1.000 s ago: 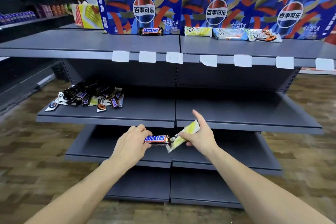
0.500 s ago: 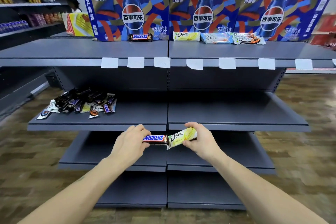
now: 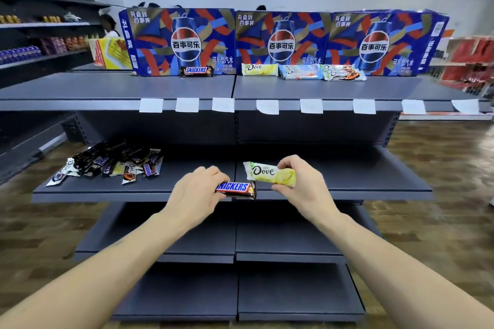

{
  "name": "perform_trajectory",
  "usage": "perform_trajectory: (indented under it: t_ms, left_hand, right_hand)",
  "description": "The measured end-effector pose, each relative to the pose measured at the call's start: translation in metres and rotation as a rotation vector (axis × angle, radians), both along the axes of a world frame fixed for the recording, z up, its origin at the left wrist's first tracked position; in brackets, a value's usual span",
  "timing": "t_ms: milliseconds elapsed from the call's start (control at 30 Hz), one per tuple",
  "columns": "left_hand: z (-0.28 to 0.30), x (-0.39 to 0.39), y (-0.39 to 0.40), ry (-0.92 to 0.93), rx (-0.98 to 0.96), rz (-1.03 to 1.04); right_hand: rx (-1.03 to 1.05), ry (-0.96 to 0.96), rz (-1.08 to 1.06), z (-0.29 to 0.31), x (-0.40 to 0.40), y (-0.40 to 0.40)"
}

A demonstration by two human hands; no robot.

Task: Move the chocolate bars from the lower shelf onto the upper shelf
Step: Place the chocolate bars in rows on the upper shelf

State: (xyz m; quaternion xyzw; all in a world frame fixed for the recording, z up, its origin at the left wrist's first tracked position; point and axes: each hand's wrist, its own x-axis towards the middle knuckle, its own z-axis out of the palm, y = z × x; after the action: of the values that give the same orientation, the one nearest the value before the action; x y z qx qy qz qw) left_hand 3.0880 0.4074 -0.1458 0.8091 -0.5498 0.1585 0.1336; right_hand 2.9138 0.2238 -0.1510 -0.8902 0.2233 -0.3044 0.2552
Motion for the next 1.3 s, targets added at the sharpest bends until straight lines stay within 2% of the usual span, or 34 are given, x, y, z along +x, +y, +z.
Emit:
perform_trajectory:
  t_ms: [267,500,600,700,767,833,933,1100,1300]
  left_hand:
    - [0.059,0.016,-0.032,-0.196,-0.090,-0.017]
    - [0.093,0.048,-0.068,-0.253,-0.186,-0.040]
    - [0.106,0.066,-0.082,-0.280,-0.220,-0.045]
    - [0.121,0.088,-0.100,-0.295,-0.236,-0.044]
    - [0.130,0.103,-0.113,-0.309,-0.250,-0.036]
    - [0.138,0.118,-0.126,-0.318,-0.261,-0.035]
    - [0.145,0.136,-0.145,-0.321,-0.259,-0.040]
    - [0.152,0.157,-0.178,-0.326,-0.257,-0.037]
    - [0.154,0.176,-0.214,-0.333,-0.228,0.020]
  right_hand:
    - [-0.036,-0.154,-0.021,0.051,0.012,-0.036]
    - [-0.182,-0.154,0.001,0.090,0.040,-0.076]
    - [-0.306,-0.180,0.002,0.105,0.056,-0.096]
    - [-0.561,-0.224,-0.068,0.118,0.078,-0.120]
    - [-0.703,-0.209,-0.140,0.125,0.095,-0.136]
    - [-0.758,-0.161,-0.179,0.131,0.111,-0.150]
    - [-0.762,-0.088,-0.201,0.134,0.131,-0.169]
    - [-0.574,-0.019,-0.203,0.141,0.156,-0.194]
    - [-0.529,0.098,-0.140,0.151,0.194,-0.228]
